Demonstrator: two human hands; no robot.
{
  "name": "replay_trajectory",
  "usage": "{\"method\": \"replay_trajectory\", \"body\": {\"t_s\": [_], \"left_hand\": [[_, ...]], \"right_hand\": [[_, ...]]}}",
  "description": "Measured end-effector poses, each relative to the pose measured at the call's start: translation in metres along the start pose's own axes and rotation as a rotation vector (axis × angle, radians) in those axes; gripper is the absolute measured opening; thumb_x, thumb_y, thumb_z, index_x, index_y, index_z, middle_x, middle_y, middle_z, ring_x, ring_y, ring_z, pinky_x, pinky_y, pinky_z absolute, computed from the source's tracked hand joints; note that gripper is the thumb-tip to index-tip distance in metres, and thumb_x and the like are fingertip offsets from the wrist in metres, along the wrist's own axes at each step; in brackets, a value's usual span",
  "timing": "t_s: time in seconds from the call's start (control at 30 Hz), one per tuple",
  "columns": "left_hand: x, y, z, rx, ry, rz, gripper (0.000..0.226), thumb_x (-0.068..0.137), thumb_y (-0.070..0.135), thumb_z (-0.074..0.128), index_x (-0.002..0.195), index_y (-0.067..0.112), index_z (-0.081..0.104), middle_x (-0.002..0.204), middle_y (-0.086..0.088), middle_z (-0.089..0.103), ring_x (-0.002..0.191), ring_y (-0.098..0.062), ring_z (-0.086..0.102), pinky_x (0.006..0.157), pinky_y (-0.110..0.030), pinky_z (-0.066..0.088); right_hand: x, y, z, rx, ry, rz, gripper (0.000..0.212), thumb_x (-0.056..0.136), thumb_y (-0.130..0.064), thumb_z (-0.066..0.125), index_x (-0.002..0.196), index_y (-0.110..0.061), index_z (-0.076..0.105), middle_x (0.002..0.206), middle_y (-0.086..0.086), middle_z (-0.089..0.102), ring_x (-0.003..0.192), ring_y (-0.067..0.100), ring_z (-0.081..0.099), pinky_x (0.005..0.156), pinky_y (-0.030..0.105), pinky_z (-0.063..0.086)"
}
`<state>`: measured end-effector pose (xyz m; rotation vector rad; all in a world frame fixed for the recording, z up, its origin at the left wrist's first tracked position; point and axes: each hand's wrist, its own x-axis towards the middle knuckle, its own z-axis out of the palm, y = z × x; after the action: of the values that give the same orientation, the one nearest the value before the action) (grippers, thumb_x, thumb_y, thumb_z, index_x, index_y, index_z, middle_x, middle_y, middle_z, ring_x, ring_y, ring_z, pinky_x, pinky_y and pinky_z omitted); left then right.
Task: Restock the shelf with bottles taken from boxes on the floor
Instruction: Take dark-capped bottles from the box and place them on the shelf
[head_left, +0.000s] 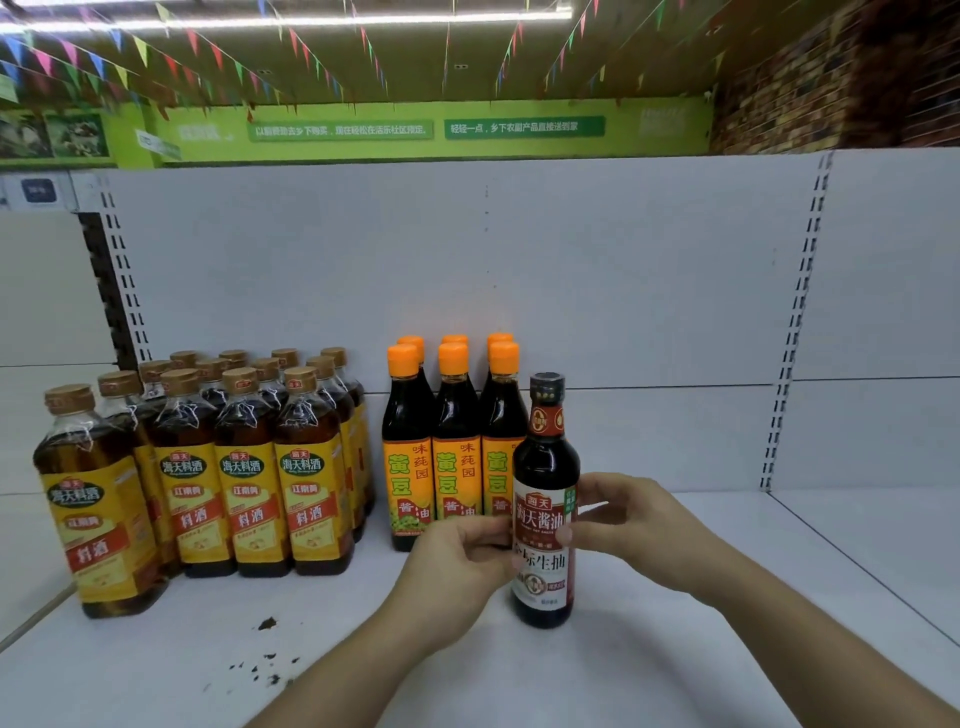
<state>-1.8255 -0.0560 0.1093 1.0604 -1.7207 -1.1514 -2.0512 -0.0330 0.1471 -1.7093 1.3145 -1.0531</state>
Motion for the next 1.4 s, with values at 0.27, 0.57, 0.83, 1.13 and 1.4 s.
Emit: {"method": "replay_trajectory", "body": {"t_s": [0.27,0.57,0.83,1.13,1.4], "left_hand": [[0.012,0.003,0.034,0.036,-0.010,-0.008,0.053,0.089,0.000,0.071,0.132,0.030,0.063,0.125,0.017,0.070,0.118,-0.003,0.065,0.105,-0.037,0.054],[0.025,0.010,0.060,0.018,-0.037,-0.032,0.065,0.091,0.001,0.070,0.147,0.029,0.053,0.127,0.027,0.064,0.119,0.008,0.058,0.092,-0.016,0.053],[0.046,0.011,0.080,0.002,-0.036,-0.106,0.085,0.089,-0.013,0.063,0.158,0.025,0.032,0.148,0.013,0.048,0.145,-0.009,0.040,0.107,-0.029,0.044],[0.074,0.010,0.091,-0.025,-0.012,-0.135,0.092,0.086,-0.021,0.058,0.160,0.024,0.027,0.151,0.011,0.044,0.150,-0.017,0.034,0.110,-0.031,0.039],[0.091,0.006,0.100,-0.053,0.065,-0.144,0.095,0.085,-0.025,0.053,0.160,0.028,0.028,0.155,0.006,0.044,0.148,-0.019,0.035,0.103,-0.026,0.037]], "right_hand": [[0.007,0.024,-0.029,0.026,0.083,0.032,0.040,0.086,-0.012,0.083,0.122,-0.018,0.067,0.118,-0.006,0.076,0.100,0.012,0.075,0.083,0.027,0.058],[0.016,0.040,-0.051,-0.084,0.112,0.025,0.043,0.088,-0.030,0.081,0.129,-0.034,0.066,0.113,-0.015,0.076,0.097,0.005,0.074,0.076,0.035,0.061],[0.041,0.055,-0.063,-0.036,0.147,0.049,0.040,0.089,-0.028,0.080,0.126,-0.020,0.068,0.113,-0.014,0.076,0.100,0.002,0.071,0.084,0.033,0.061],[0.069,0.070,-0.069,0.098,0.151,0.069,0.039,0.088,-0.025,0.080,0.126,-0.021,0.069,0.112,-0.011,0.077,0.101,0.005,0.073,0.087,0.034,0.058],[0.093,0.078,-0.073,0.156,0.137,0.091,0.034,0.087,-0.025,0.082,0.119,-0.025,0.073,0.105,-0.014,0.078,0.103,0.006,0.072,0.091,0.040,0.060]]}}
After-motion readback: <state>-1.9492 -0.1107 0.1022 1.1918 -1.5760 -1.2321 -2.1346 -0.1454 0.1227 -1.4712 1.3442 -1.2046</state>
